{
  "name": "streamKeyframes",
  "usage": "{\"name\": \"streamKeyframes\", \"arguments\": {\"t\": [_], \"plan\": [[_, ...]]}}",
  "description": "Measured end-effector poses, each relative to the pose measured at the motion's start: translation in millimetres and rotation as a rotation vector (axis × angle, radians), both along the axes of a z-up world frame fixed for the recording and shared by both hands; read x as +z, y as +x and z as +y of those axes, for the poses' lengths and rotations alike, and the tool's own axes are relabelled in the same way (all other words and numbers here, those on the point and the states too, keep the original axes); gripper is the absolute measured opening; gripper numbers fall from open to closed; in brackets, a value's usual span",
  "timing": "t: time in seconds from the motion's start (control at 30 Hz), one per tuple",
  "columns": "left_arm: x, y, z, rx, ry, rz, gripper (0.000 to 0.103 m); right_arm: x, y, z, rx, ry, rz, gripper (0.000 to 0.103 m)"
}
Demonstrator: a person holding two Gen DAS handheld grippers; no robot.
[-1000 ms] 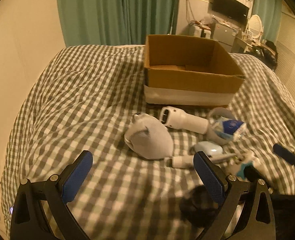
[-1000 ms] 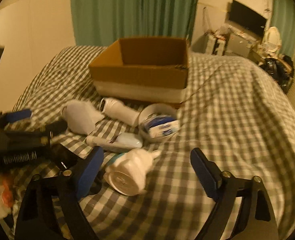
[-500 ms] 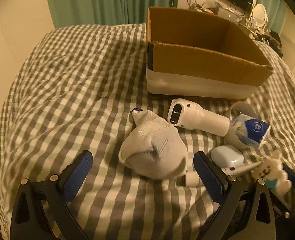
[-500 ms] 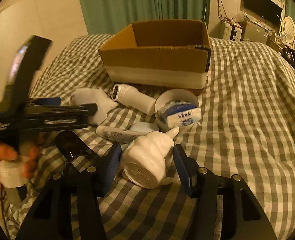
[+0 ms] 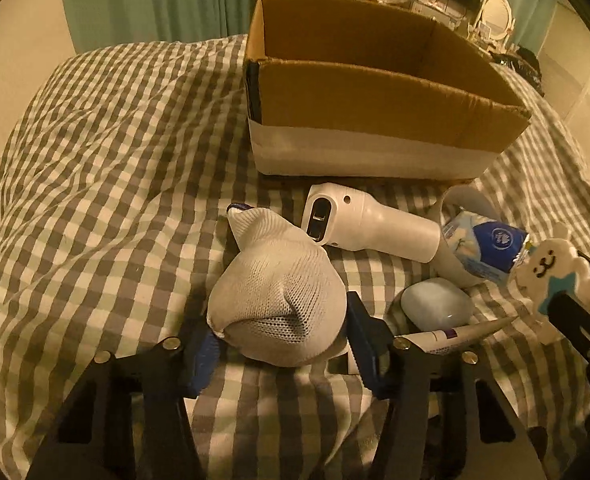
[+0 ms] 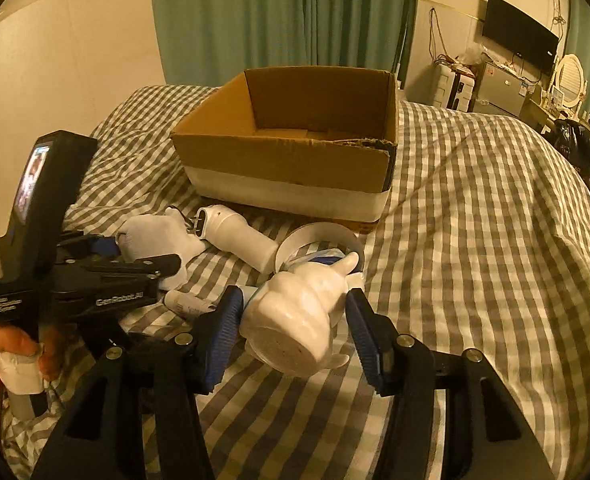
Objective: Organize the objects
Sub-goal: 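Grasp the white knit sock with the left gripper while the right grasps the white figurine, then carry sock and figurine into the box and open both grippers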
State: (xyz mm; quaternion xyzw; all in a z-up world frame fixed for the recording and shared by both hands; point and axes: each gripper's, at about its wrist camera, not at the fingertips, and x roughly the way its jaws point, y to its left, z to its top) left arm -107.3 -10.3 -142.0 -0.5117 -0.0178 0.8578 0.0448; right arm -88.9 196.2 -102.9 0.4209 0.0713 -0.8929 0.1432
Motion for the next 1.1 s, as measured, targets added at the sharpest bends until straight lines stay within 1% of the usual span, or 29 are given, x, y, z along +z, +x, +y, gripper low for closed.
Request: {"name": "streamKeyframes", "arguments": {"t": [0.1, 0.13, 0.17, 0.23, 0.33, 0.4, 0.5, 0.53, 0.57, 0.6, 0.7, 0.73, 0.87, 0.9, 0.93, 0.97, 1.03, 1.1], "plan": [[8, 9, 1, 0.0, -0.006, 0.021, 0.057, 2, 1, 0, 0.007, 0.008, 0.012, 0.053], [12, 12, 1, 0.004, 0.002, 0.029, 0.056, 3, 2, 0, 0.012, 0.013, 0.018, 0.051], [15, 14, 0, 0.008, 0.009, 0.034, 0.056, 5, 4, 0, 0.011, 0.018, 0.024, 0.045], [23, 18, -2, 0.011, 0.015, 0.05, 0.055, 9, 8, -1, 0.014, 0.031, 0.037, 0.045], [39, 32, 4, 0.002, -0.007, 0.085, 0.054, 17, 12, 1, 0.014, 0.027, 0.055, 0.044], [47, 36, 5, -0.005, 0.0, 0.107, 0.054, 21, 14, 1, 0.012, 0.034, 0.058, 0.044], [66, 44, 6, -0.015, 0.012, 0.15, 0.054, 34, 21, 1, 0.016, 0.037, 0.092, 0.042], [74, 45, 7, -0.021, 0.01, 0.167, 0.054, 41, 23, 1, 0.018, 0.033, 0.108, 0.033], [80, 46, 6, -0.026, 0.007, 0.182, 0.054, 47, 25, 1, 0.023, 0.033, 0.119, 0.017], [86, 47, 7, -0.032, 0.004, 0.197, 0.054, 54, 26, 0, 0.03, 0.038, 0.134, 0.014], [108, 49, 11, -0.049, 0.009, 0.241, 0.054, 73, 25, -4, 0.029, 0.076, 0.171, 0.014], [114, 48, 11, -0.05, 0.008, 0.252, 0.054, 76, 23, -4, 0.031, 0.069, 0.175, 0.014], [120, 49, 13, -0.056, -0.004, 0.272, 0.054, 72, 18, 5, 0.009, 0.056, 0.148, 0.014], [119, 48, 14, -0.054, -0.006, 0.271, 0.054, 68, 16, 6, 0.005, 0.049, 0.134, 0.015], [115, 47, 14, -0.05, -0.008, 0.266, 0.054, 62, 14, 8, -0.003, 0.036, 0.119, 0.024], [111, 45, 14, -0.043, -0.012, 0.259, 0.054, 53, 9, 9, -0.016, 0.027, 0.099, 0.043], [102, 42, 14, -0.036, -0.022, 0.247, 0.054, 40, 4, 7, -0.039, 0.038, 0.07, 0.064], [93, 40, 12, -0.03, -0.031, 0.237, 0.054, 21, -3, 5, -0.046, 0.067, 0.04, 0.064]]}}
